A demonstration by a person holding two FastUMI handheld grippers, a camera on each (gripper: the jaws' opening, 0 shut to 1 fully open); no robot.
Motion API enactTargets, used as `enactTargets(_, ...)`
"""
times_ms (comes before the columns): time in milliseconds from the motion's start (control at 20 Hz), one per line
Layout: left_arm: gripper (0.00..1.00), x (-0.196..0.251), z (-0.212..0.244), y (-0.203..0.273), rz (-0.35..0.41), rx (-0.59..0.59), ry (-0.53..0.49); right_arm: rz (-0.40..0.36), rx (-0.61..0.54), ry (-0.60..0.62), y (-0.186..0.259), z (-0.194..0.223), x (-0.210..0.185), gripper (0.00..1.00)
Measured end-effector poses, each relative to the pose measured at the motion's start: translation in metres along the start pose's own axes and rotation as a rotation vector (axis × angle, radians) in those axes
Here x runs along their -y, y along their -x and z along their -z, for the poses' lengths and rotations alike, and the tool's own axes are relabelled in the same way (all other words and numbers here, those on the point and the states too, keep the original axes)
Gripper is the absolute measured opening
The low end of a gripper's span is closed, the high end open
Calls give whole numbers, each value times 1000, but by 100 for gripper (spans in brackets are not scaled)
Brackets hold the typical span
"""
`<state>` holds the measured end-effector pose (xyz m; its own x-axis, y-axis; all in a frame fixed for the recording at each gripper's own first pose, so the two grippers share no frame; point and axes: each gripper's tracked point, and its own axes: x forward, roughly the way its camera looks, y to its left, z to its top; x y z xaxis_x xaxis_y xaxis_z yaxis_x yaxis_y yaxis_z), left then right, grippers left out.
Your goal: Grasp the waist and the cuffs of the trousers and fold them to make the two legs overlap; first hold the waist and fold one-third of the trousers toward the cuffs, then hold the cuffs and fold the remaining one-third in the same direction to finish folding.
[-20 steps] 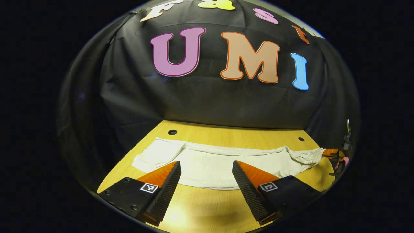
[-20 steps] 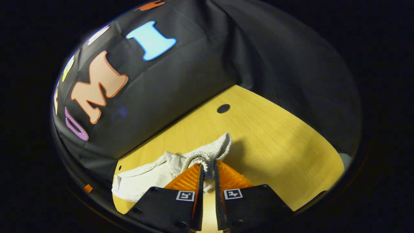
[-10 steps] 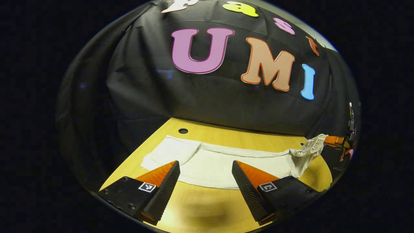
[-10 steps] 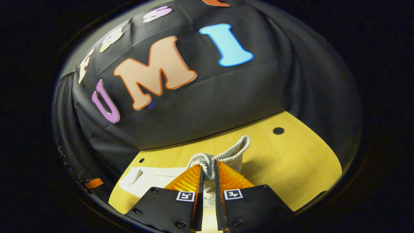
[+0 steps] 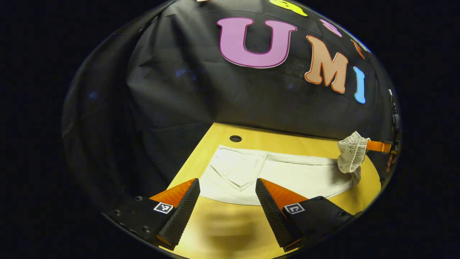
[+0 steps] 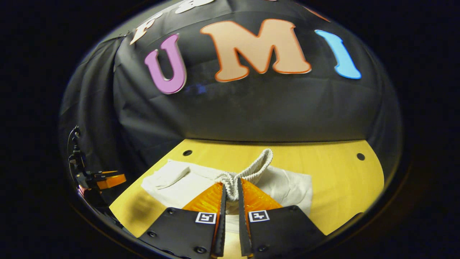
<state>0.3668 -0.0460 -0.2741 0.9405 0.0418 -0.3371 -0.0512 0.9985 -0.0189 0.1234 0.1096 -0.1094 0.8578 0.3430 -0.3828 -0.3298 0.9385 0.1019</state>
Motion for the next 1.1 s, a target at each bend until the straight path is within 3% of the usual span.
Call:
enactTargets(100,95,-12,10,-17,6,-34,-6,-4,-25,47,-25,19,-24,19)
enactTargets(200,95,-18,20,-36,15,-69,-20,-22,-51,75,-42,41,-49,26)
enactTargets(300,95,-24,28,-51,27,-91,-41,-64,-65,58,-38,46,-66,52)
enactTargets(450,95,-25,39,-72,46,-128,-91,-33,-70,66,-37,46,-60,97)
enactTargets(700,94,-28,53,-107,52,-182,-161,44,-73,69,-28,41,-36,94)
enactTargets(800,93,-31,58,-113,56,-197,-166,78,-66,70,-21,38,-25,97)
enactTargets(1100,88,-38,70,-121,64,-233,-161,155,-54,54,-6,33,1,94)
